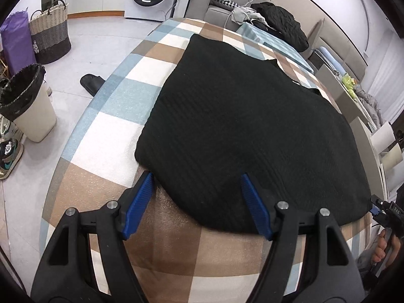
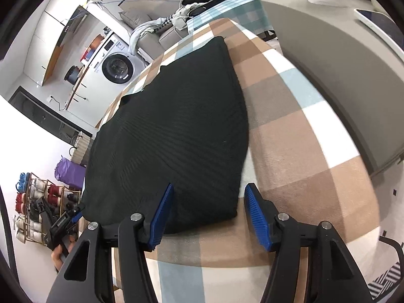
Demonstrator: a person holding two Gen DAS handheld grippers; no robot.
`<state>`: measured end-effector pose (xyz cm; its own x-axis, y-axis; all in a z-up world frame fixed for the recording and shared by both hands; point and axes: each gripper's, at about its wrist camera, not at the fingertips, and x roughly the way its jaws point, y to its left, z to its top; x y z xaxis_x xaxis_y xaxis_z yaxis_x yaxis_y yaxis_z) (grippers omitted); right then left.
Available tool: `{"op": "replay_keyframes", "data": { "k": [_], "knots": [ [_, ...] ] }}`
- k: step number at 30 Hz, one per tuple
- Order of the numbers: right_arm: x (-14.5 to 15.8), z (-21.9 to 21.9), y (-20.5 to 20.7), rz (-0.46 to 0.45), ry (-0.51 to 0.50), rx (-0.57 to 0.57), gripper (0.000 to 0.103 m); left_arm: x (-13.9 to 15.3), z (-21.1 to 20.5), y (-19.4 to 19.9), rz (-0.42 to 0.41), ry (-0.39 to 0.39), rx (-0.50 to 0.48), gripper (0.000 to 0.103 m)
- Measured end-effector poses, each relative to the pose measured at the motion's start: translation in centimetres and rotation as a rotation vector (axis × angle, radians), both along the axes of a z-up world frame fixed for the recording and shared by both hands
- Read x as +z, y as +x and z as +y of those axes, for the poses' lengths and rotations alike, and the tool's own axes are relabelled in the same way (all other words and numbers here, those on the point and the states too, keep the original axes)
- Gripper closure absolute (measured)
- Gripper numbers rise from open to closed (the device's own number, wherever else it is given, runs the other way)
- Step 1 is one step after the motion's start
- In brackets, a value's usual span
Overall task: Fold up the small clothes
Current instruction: 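Open both grippers and smooth the folded sweater edge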
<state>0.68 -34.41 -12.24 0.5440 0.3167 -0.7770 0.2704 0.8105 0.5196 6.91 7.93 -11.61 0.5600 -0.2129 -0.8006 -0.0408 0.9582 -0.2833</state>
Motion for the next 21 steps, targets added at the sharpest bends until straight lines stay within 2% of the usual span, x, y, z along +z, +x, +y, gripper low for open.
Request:
{"op": "replay_keyframes", "data": {
  "k": [3, 4, 5, 6, 8, 10, 13, 17, 19, 21],
  "knots": [
    [0.2, 0.7, 0.4, -0.030, -0.011, 0.013, 0.044, 0.0, -0.5, 0.2, -0.016, 0.000, 0.003, 0.038],
    [0.2, 0.9, 0.6, -0.042, -0.024, 0.014, 0.046, -0.1, -0.7, 0.3, -0.024, 0.005, 0.009, 0.048],
    [0.3, 1.1, 0.9, -0.050, -0.043, 0.011, 0.053, -0.1, -0.8, 0.3, -0.032, 0.012, 0.015, 0.063],
    [0.4, 1.2, 1.1, -0.057, -0.060, 0.012, 0.057, -0.2, -1.1, 0.3, -0.036, 0.019, 0.014, 0.069],
    [0.4, 1.2, 1.5, -0.072, -0.078, 0.014, 0.077, -0.2, -1.3, 0.2, -0.046, 0.025, 0.005, 0.082],
    [0.4, 0.9, 1.8, -0.082, -0.088, 0.003, 0.087, -0.1, -1.3, -0.4, -0.060, 0.024, 0.006, 0.086],
    [0.3, 0.6, 1.8, -0.064, -0.105, -0.001, 0.090, 0.0, -1.3, -1.4, -0.063, 0.035, 0.003, 0.087],
    [-0.1, 0.0, 0.7, -0.042, -0.106, -0.017, 0.091, 0.1, -1.3, -2.6, -0.063, 0.053, 0.005, 0.087],
    [-0.1, 0.0, 0.4, -0.042, -0.112, -0.015, 0.091, 0.2, -0.9, -3.0, -0.058, 0.036, 0.017, 0.086],
    [0.3, -0.1, 0.4, -0.045, -0.132, -0.034, 0.082, 0.4, -0.3, -3.3, -0.050, 0.005, 0.043, 0.083]
  ]
}}
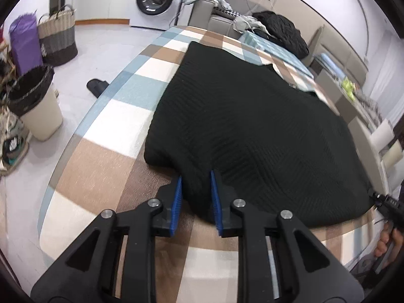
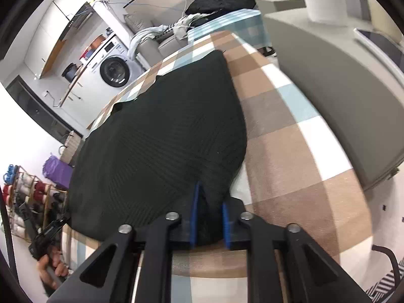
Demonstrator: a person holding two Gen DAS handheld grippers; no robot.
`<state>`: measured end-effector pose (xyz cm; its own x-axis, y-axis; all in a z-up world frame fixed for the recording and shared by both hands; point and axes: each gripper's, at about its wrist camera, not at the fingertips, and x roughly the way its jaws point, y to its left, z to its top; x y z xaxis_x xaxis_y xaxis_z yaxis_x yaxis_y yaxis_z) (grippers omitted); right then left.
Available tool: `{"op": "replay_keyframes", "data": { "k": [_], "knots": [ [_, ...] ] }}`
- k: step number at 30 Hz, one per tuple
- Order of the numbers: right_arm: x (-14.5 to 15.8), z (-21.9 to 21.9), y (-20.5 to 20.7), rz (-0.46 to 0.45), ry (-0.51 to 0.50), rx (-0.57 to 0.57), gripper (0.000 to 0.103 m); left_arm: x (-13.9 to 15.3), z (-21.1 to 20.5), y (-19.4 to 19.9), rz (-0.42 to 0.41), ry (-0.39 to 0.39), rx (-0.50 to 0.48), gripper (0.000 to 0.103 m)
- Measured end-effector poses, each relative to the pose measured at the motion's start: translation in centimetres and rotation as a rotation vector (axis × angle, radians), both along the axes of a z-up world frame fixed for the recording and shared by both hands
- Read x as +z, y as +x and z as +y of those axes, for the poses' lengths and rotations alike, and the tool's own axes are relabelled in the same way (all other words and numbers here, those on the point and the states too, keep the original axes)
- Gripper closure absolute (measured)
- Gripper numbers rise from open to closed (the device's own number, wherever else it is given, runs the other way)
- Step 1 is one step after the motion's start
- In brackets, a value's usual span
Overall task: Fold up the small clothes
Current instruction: 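Open both grippers and smooth the folded sweater edge, then grasp the side edge of the black sweater with the left gripper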
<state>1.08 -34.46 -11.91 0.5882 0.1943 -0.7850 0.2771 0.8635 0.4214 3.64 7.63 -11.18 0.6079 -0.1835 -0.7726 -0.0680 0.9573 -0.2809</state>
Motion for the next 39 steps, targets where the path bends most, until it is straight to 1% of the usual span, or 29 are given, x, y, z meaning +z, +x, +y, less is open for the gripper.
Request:
{"op": "replay_keyframes", "data": {
  "k": [3, 4, 5, 6, 7, 8, 10, 13, 16, 17, 19, 20, 22, 23, 25, 29, 32, 33, 36, 37, 38, 39],
  "knots": [
    [1.2, -0.3, -0.1, -0.050, -0.010, -0.039, 0.069, 0.7, 0.8, -0.6, 0.013, -0.008, 0.036, 0.075],
    [1.7, -0.3, -0.3, -0.069, -0.020, -0.048, 0.056, 1.2, 1.1, -0.7, 0.004, -0.014, 0.048, 0.069],
    [2.5, -0.2, -0.4, -0.101, -0.034, -0.059, 0.050, 1.6, 1.3, -1.0, -0.006, -0.020, 0.053, 0.057],
    [3.2, -0.2, -0.6, -0.135, -0.046, -0.064, 0.048, 2.0, 1.4, -1.3, -0.022, -0.028, 0.054, 0.050],
    [3.8, -0.1, -0.7, -0.153, -0.052, -0.064, 0.044, 2.3, 1.6, -1.5, -0.030, -0.030, 0.058, 0.042],
    [4.4, 0.1, -0.8, -0.173, -0.056, -0.060, 0.037, 2.6, 1.7, -1.8, -0.036, -0.033, 0.064, 0.042],
    [5.1, 0.4, -0.8, -0.201, -0.044, -0.051, 0.027, 2.9, 1.8, -2.0, -0.023, -0.055, 0.061, 0.042],
    [5.6, 1.2, -0.4, -0.222, -0.023, -0.015, 0.027, 2.7, 1.8, -2.7, 0.001, -0.095, 0.045, 0.042],
    [5.5, 2.3, 0.5, -0.223, -0.001, 0.033, 0.027, 1.8, 1.3, -3.1, 0.044, -0.158, 0.007, 0.042],
    [5.3, 2.7, 0.8, -0.222, 0.005, 0.050, 0.027, 1.4, 1.1, -3.2, 0.062, -0.192, -0.001, 0.042],
    [4.9, 3.5, 1.3, -0.222, 0.018, 0.079, 0.027, 0.6, 0.7, -3.2, 0.074, -0.228, -0.008, 0.042],
    [4.7, 4.1, 1.5, -0.218, 0.027, 0.094, 0.027, 0.2, 0.7, -3.0, 0.078, -0.253, 0.003, 0.042],
    [4.0, 5.0, 2.2, -0.209, 0.045, 0.121, 0.027, -0.6, 0.6, -2.7, 0.081, -0.275, 0.023, 0.042],
    [3.7, 5.4, 2.3, -0.204, 0.049, 0.132, 0.027, -0.7, 0.5, -2.7, 0.057, -0.277, 0.048, 0.042],
    [3.2, 6.2, 2.7, -0.199, 0.056, 0.155, 0.027, -1.0, 0.2, -2.6, 0.028, -0.262, 0.076, 0.042],
    [2.6, 7.4, 2.9, -0.202, 0.060, 0.183, 0.027, -1.2, -1.1, -1.6, -0.018, -0.191, 0.109, 0.042],
    [2.2, 8.2, 3.0, -0.196, 0.058, 0.203, 0.027, -1.1, -2.1, -0.4, -0.028, -0.089, 0.181, 0.042],
    [2.2, 8.4, 3.0, -0.193, 0.054, 0.208, 0.027, -1.1, -2.6, 0.1, -0.031, -0.057, 0.187, 0.042],
    [1.9, 9.1, 3.3, -0.182, 0.037, 0.220, 0.027, -1.2, -3.9, 1.3, -0.037, -0.003, 0.188, 0.044],
    [1.8, 9.2, 3.4, -0.176, 0.031, 0.220, 0.027, -1.1, -3.9, 1.4, -0.045, 0.002, 0.184, 0.051],
    [1.7, 9.4, 3.7, -0.163, 0.021, 0.221, 0.027, -1.1, -4.0, 1.6, -0.053, 0.002, 0.180, 0.063],
    [1.6, 9.7, 4.0, -0.154, 0.009, 0.227, 0.027, -1.0, -4.0, 1.7, -0.063, -0.003, 0.177, 0.069]
  ]
}}
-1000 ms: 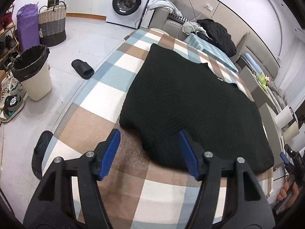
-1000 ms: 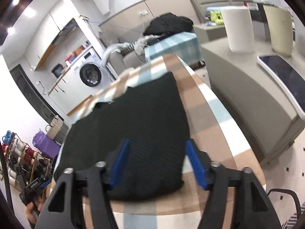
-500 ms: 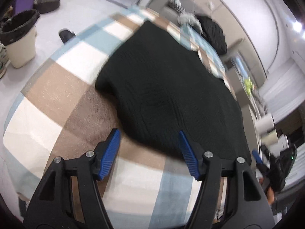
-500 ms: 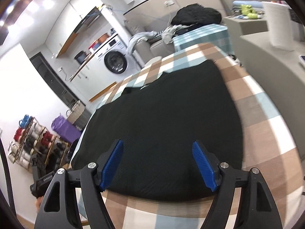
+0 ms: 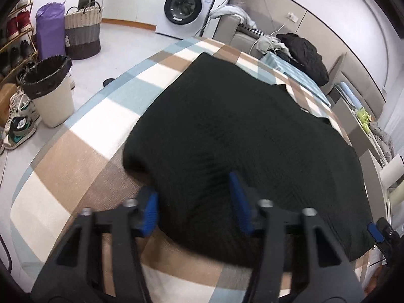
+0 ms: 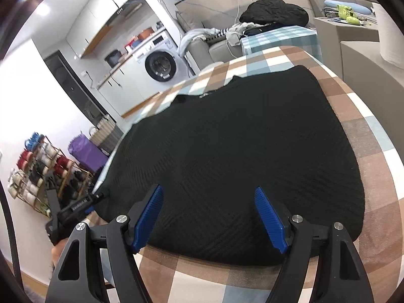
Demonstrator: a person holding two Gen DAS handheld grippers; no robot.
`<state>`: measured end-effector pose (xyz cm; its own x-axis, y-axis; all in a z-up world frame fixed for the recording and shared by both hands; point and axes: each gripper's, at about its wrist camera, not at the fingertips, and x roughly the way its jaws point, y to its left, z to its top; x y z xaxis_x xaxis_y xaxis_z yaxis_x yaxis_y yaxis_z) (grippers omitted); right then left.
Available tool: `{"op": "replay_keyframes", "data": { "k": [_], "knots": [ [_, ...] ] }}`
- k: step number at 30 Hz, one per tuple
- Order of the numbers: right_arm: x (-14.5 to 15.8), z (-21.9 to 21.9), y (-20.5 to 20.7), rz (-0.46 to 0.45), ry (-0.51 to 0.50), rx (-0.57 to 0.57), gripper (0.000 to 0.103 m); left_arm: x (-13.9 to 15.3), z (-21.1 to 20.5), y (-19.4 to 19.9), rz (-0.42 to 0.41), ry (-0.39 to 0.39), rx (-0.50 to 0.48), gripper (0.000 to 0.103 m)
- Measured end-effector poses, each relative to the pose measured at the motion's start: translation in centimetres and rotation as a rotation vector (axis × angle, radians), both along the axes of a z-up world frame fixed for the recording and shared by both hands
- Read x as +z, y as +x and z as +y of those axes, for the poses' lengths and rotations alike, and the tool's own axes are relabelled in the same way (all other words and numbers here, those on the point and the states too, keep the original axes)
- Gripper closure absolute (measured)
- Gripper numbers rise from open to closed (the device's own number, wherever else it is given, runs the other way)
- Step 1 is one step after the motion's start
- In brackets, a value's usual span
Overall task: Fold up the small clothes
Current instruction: 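Grasp the side edge of the black sweater with the left gripper, then lift the sweater side with the left gripper and fold it toward the middle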
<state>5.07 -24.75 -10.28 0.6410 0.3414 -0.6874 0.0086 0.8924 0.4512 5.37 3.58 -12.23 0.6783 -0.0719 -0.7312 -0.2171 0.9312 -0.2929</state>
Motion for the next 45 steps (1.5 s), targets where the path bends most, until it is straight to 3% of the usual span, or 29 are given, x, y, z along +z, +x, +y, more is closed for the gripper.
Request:
{"op": "replay_keyframes", "data": {
  "k": [1, 2, 9, 13, 26, 33, 39, 45],
  "knots": [
    [-0.1, 0.2, 0.2, 0.001, -0.011, 0.004, 0.027, 0.1, 0.1, 0.2, -0.018, 0.001, 0.001, 0.089],
    [-0.2, 0.6, 0.5, 0.004, -0.025, 0.007, 0.027, 0.4, 0.1, 0.0, -0.041, 0.020, 0.010, 0.090],
    [-0.7, 2.0, 1.3, 0.032, -0.055, 0.036, 0.027, 1.6, 0.2, -1.8, -0.106, 0.074, -0.024, 0.091],
    [-0.9, 2.7, 1.4, 0.044, -0.066, 0.058, 0.027, 1.6, 1.3, -2.1, -0.101, 0.016, -0.019, 0.091],
    [-1.6, 2.0, 0.6, 0.076, -0.048, 0.033, 0.027, 4.5, -0.9, -2.8, -0.194, 0.098, -0.091, 0.091],
    [-2.3, 1.7, 0.6, 0.097, -0.029, 0.029, 0.027, 7.3, -3.9, -2.2, -0.286, 0.137, -0.233, 0.092],
    [-2.6, 1.4, 0.4, 0.095, -0.006, 0.031, 0.027, 9.9, -10.1, -1.2, -0.371, 0.152, -0.452, 0.098],
    [-2.6, 0.5, 0.3, 0.101, 0.043, 0.018, 0.027, 7.4, -18.1, -1.0, -0.297, 0.108, -0.726, 0.099]
  ]
}}
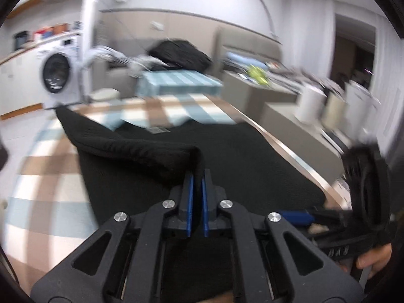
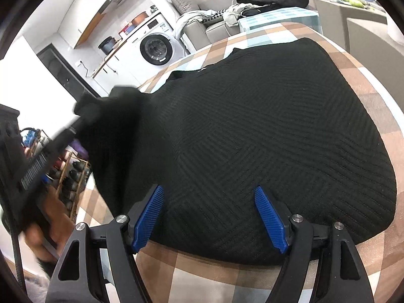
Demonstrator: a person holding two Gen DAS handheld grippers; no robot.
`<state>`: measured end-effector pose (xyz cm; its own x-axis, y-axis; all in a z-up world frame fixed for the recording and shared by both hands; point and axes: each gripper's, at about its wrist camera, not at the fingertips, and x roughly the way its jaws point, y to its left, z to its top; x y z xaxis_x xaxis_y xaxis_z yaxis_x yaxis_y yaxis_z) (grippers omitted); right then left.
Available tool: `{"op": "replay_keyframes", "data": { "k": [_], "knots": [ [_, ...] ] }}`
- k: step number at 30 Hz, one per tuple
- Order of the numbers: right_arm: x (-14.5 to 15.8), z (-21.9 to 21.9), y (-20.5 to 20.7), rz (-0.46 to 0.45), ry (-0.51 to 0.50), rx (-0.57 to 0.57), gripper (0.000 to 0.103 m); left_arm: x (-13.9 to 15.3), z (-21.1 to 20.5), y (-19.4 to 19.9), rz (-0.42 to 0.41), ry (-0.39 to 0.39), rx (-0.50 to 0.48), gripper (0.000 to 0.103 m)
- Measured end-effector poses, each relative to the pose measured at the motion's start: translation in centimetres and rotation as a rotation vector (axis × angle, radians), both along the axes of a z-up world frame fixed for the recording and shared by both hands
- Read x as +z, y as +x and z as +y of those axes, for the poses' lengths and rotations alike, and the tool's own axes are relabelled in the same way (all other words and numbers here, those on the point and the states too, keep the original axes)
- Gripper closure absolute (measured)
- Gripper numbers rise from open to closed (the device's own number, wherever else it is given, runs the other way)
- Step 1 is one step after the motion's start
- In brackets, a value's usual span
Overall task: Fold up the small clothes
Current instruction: 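Lift the sweater side with the left gripper and fold it toward the middle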
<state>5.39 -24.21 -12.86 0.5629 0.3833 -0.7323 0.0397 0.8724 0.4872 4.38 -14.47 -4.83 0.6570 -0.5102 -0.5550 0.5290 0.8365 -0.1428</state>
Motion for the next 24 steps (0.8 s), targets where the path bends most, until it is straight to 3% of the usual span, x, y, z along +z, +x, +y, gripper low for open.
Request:
{"op": "replay_keyframes", "data": {
  "k": [5, 7, 9, 11, 13, 17, 22, 24],
  "knots": [
    [1.0, -1.5, -0.4, -0.010, 0.016, -0.040, 0.027, -3.1, -2.0, -1.9, 0.113, 0.018, -0.122, 0.098],
    [1.7, -2.1, -0.6, -0.026, 0.016, -0.057, 0.027, -3.4, -1.4, -2.6, 0.145, -0.010, -0.147, 0.092],
    [2.2, -2.6, -0.5, -0.033, 0.038, -0.065, 0.027, -3.0, -0.4, -3.5, 0.140, -0.039, -0.138, 0.082],
    [2.7, -2.6, -0.3, -0.041, 0.079, -0.053, 0.027, -2.1, 1.3, -4.2, 0.112, -0.056, -0.103, 0.046],
    [3.1, -2.3, -0.1, -0.056, 0.110, -0.038, 0.027, -1.1, 3.2, -4.5, 0.070, -0.072, -0.041, 0.034],
    [2.8, -1.3, 1.4, -0.039, 0.162, -0.012, 0.027, -0.7, 6.7, -3.9, 0.055, -0.056, 0.082, 0.034],
    [1.1, -0.1, 3.8, 0.012, 0.204, -0.017, 0.028, -1.7, 10.6, -2.0, 0.112, -0.050, 0.205, 0.034],
    [0.4, 0.6, 5.0, 0.015, 0.222, -0.006, 0.039, -2.0, 11.8, -1.6, 0.122, -0.052, 0.235, 0.034]
  ]
}}
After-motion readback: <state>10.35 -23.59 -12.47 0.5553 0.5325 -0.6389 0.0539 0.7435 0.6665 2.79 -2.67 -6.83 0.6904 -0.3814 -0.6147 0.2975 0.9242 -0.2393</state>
